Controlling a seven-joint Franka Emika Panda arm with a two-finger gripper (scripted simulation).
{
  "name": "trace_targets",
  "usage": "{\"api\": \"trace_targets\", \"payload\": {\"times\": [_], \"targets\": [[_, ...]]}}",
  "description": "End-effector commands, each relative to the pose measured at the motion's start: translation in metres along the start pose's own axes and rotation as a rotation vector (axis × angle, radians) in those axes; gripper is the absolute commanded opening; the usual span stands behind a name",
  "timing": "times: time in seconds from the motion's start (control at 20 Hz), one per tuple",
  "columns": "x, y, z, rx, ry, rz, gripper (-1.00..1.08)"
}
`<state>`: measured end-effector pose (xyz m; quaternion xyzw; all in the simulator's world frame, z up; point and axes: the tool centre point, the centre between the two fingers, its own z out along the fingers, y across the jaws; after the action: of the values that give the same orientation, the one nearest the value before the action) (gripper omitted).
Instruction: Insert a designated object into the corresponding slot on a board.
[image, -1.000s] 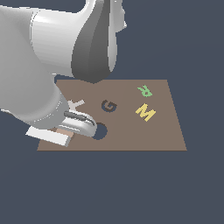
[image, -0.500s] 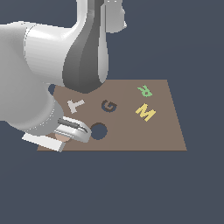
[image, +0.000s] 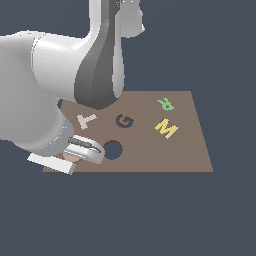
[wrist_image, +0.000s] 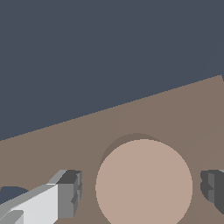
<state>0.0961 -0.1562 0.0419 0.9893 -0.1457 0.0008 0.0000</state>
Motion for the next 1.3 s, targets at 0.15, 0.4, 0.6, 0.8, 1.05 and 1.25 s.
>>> {"api": "trace_targets", "payload": {"times": [0.15,0.4,0.6,0.8,1.05,1.25], "targets": [[-0.001,0.0,0.012,0.0,-0.002,0.0,1.0],[-0.001,0.0,0.012,0.0,-0.002,0.0,-1.0],[-0.001,0.0,0.012,0.0,-0.002,0.0,-1.0],[-0.001,-0.001,0.011,0.0,-0.002,0.0,-1.0],[-0.004,-0.004,0.011,0.0,-0.001,0.021,-1.0],[-0.009,-0.011,0.01,0.0,-0.001,0.059,-1.0]]}}
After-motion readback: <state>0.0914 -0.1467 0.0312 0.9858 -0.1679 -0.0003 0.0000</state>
